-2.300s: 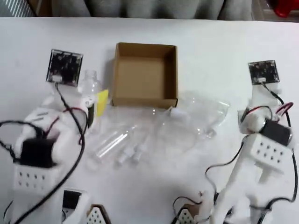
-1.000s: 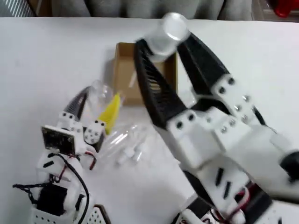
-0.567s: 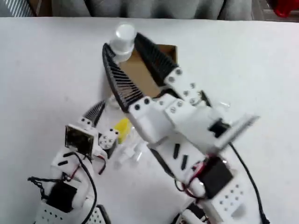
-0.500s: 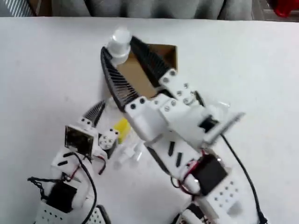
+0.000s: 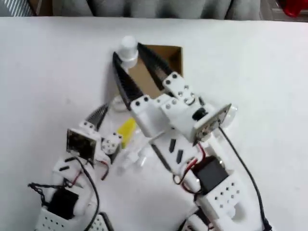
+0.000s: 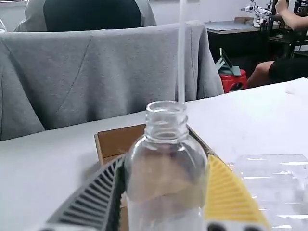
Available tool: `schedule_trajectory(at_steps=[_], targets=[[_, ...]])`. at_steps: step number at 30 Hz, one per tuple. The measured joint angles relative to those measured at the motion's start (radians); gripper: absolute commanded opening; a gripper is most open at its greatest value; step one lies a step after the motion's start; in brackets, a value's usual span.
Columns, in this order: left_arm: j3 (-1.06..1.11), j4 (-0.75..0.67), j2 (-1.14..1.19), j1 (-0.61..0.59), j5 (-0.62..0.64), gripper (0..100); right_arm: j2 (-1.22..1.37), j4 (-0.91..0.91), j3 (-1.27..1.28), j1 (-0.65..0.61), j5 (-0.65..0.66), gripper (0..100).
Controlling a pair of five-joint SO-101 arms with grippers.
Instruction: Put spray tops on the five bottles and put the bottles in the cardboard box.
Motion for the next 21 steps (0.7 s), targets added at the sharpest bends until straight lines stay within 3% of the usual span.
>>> schedule_trajectory(at_steps=[21], targets=[[0.031, 0.000, 0.000, 0.006, 0.000, 9, 0.000, -0.011, -0.031, 0.005, -0.040, 1.6]])
